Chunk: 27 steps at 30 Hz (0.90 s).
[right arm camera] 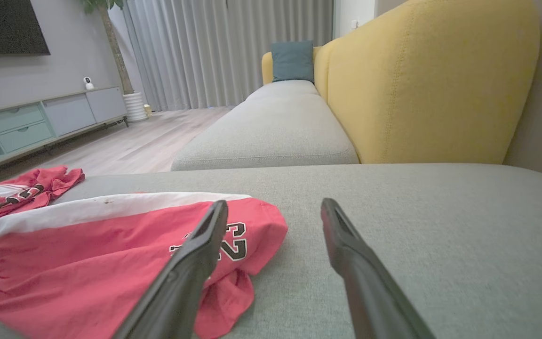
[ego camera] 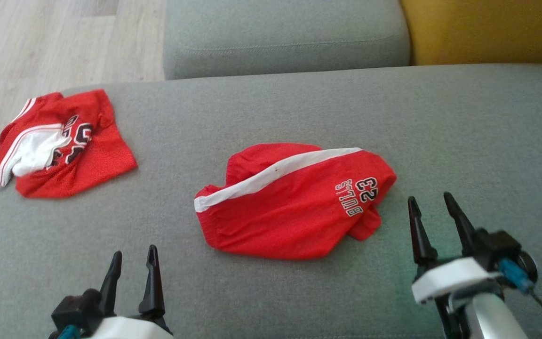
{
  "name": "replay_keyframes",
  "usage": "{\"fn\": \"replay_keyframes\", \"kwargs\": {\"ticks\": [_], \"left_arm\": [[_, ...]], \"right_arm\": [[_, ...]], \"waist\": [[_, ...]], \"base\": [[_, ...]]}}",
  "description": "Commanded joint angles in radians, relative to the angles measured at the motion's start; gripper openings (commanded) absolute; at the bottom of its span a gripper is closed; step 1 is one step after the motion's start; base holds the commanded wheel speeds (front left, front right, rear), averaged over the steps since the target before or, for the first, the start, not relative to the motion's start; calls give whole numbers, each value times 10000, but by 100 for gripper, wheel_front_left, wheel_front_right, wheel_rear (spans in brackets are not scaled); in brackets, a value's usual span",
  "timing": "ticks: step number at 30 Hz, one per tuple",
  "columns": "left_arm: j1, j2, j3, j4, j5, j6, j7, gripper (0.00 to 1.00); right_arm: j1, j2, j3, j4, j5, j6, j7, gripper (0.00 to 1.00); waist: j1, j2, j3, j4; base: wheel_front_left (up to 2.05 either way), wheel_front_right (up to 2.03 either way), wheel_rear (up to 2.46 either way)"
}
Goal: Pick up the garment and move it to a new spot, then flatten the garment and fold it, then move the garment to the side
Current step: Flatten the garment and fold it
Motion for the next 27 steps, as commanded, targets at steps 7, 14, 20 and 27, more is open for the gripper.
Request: {"fn": "replay_keyframes", "kwargs": {"ticks": [7, 14, 20, 27], "left_arm": [[-587, -67, 52, -211, -129, -7, -124, 100], [-847, -67, -121, -145, -204, 43, -124, 100], [-902, -68, -145, -122, -233, 53, -124, 100], [-845, -68, -161, -90, -217, 42, -124, 100]], "right_arm": [[-2085, -37, 519, 1446, -446, 75, 641, 100], [-3254, -37, 756, 3337, -407, 75, 1609, 100], [-3832, -37, 927, 4604, -21, 75, 1762, 100], [-4204, -37, 1485, 5593, 535, 75, 1641, 0]], "waist": [[0, 0, 434, 503], [0, 0, 891, 1045], [0, 0, 1017, 1285], [0, 0, 991, 1289]], "base": [[0, 0, 0], [0, 0, 0], [0, 0, 0], [0, 0, 0]]}}
